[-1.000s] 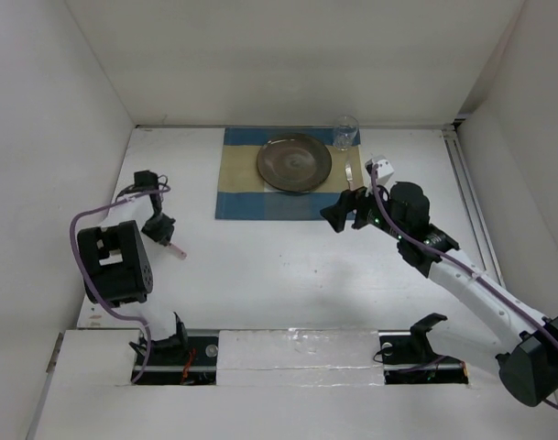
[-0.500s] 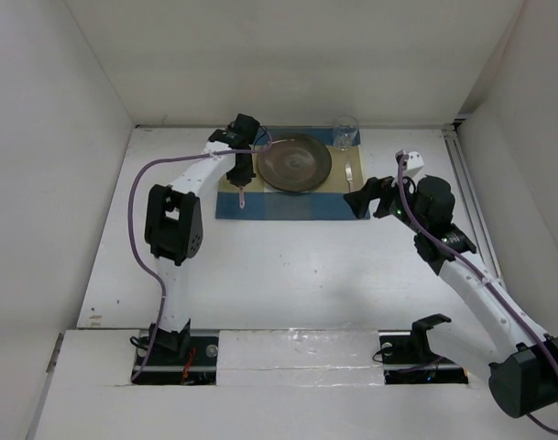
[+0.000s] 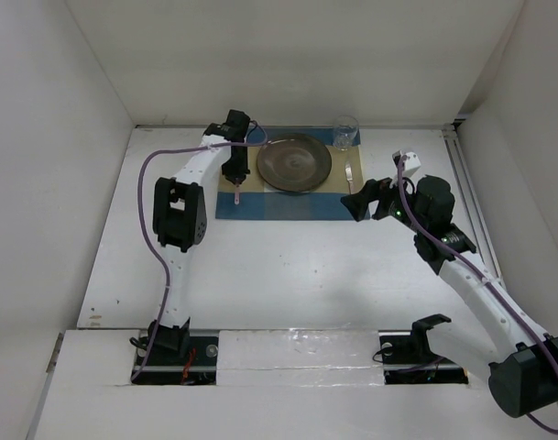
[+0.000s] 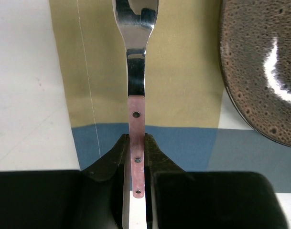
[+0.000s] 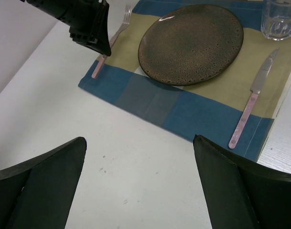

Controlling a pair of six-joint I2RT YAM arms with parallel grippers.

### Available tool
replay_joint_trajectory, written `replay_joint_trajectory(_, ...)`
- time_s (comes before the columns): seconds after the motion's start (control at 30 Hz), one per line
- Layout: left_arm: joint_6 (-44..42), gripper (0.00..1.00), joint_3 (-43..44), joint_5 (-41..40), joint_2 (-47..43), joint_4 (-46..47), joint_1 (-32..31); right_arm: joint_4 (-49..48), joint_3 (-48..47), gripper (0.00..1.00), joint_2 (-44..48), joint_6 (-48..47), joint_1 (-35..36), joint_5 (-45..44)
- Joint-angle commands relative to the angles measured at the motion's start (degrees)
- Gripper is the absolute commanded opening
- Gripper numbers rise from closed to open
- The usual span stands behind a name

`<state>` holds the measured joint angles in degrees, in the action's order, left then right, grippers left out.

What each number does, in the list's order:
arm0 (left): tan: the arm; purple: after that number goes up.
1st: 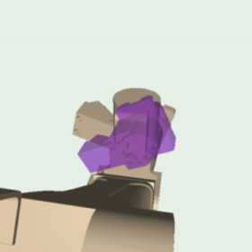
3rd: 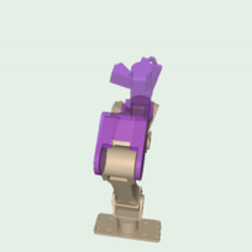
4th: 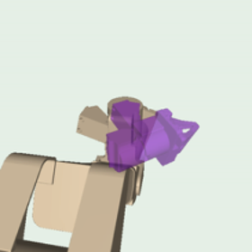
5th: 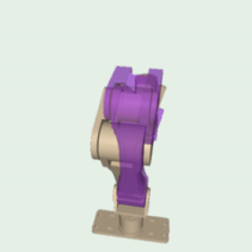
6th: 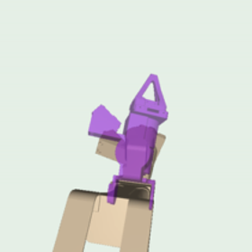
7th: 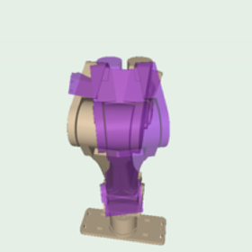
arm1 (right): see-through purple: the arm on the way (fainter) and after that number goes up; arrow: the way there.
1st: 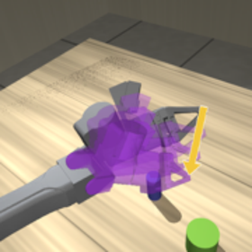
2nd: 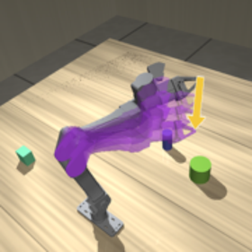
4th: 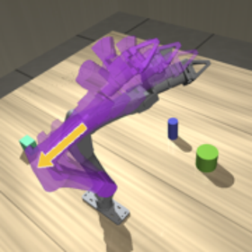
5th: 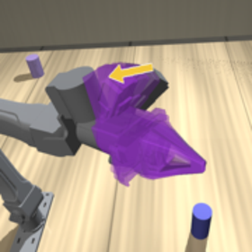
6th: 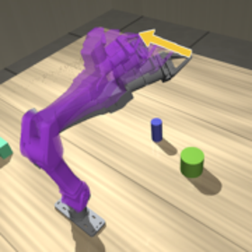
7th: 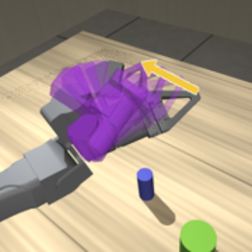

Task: Set the dinner table for one person

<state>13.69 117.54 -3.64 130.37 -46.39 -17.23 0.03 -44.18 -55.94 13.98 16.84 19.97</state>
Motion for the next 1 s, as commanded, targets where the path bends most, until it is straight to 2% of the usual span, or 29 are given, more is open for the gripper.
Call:
replay_joint_trajectory(0.0,-2.17,0.0,2.96,2.05,1.2,-2.56,0.53,-0.82,-3.01,0.99,0.04,0.35,-0.23,0.51)
replay_joint_trajectory(0.37,-2.79,0.0,5.42,4.43,6.04,-2.56,0.53,2.77,-5.21,0.99,0.57,-1.32,-0.23,-1.15)
replay_joint_trajectory(0.97,-1.65,0.0,5.95,3.29,6.04,-2.56,0.53,5.06,-6.79,0.99,1.1,-2.46,-0.23,-1.69)
